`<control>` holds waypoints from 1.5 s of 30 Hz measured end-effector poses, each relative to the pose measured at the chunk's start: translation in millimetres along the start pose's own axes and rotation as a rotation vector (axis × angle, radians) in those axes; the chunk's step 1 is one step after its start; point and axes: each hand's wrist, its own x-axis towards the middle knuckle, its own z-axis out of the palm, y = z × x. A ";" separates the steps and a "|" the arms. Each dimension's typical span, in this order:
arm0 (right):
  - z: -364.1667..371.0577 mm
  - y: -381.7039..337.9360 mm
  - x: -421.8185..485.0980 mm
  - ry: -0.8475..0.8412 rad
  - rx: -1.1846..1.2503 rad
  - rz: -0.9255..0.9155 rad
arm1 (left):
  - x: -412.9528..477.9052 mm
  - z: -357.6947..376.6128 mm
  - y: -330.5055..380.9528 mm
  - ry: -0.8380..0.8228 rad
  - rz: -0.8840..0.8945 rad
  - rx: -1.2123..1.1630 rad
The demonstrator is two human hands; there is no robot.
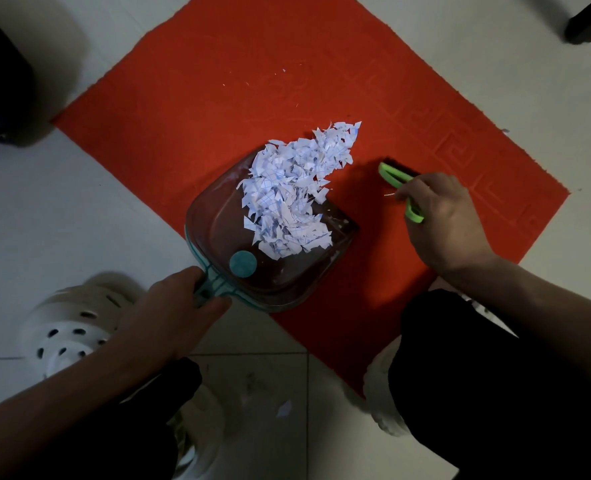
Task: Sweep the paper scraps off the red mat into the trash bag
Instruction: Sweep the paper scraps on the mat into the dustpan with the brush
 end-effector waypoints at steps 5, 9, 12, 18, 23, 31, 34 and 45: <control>5.8 -8.2 -2.5 -0.131 0.071 -0.150 | 0.2 0.3 -0.1 0.006 0.003 0.015; 2.6 -14.4 -3.0 -0.108 0.075 -0.189 | 0.4 0.4 0.5 0.009 -0.002 -0.001; -1.1 -0.4 -3.0 -0.103 0.032 -0.115 | 0.3 0.4 0.5 0.010 0.000 -0.001; -7.3 0.3 -5.3 -0.037 0.062 -0.006 | 0.8 1.4 0.5 0.023 0.013 0.021; -13.4 -1.7 0.1 0.026 0.174 0.057 | 2.1 1.3 -0.2 0.015 0.002 0.012; -5.2 0.1 5.3 -0.048 0.209 0.142 | 1.4 0.9 -0.5 0.021 0.001 0.001; -10.9 -11.6 1.0 -0.072 0.294 0.052 | 1.0 0.5 -0.8 0.016 0.001 -0.017; -10.9 4.5 -5.1 -0.016 0.229 0.262 | 0.1 -0.5 0.8 0.004 -0.009 -0.025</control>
